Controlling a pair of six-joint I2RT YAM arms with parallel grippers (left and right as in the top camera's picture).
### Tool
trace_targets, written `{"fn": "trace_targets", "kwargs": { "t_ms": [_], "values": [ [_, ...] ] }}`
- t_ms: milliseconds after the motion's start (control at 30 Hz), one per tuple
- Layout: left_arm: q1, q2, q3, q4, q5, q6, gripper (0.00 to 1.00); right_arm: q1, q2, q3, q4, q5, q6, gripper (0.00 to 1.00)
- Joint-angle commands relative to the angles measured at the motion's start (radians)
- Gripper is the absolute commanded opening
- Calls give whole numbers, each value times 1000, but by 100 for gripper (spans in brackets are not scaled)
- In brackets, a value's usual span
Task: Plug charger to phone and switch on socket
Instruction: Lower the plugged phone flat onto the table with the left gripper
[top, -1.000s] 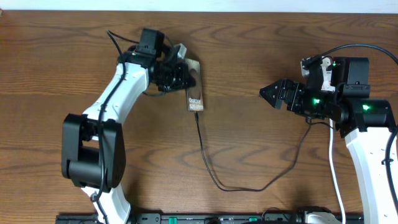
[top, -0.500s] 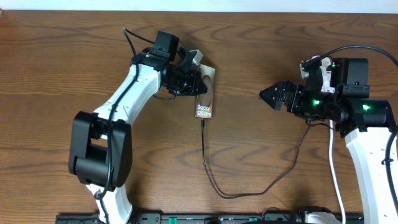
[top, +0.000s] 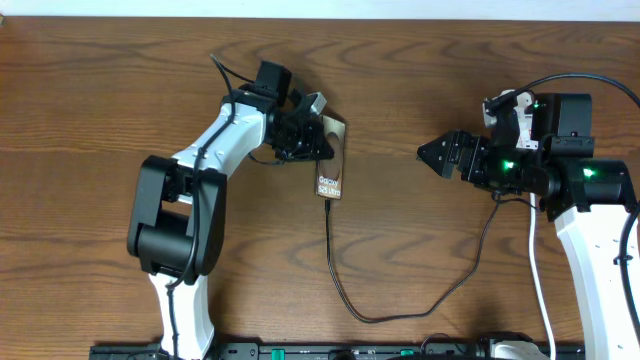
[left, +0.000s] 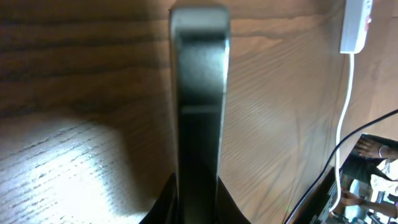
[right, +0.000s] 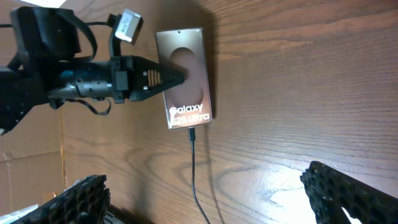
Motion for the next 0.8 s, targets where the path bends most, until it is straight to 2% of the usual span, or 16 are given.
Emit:
{"fn": "trace_targets", "kwargs": {
  "t_ms": [0, 767],
  "values": [
    [4, 29, 14, 2, 41, -5, 7, -6, -5, 17, -1, 1, -16, 99],
    [4, 98, -2, -3, -119, -4, 7, -6, -5, 17, -16, 9, -30, 99]
  ]
}}
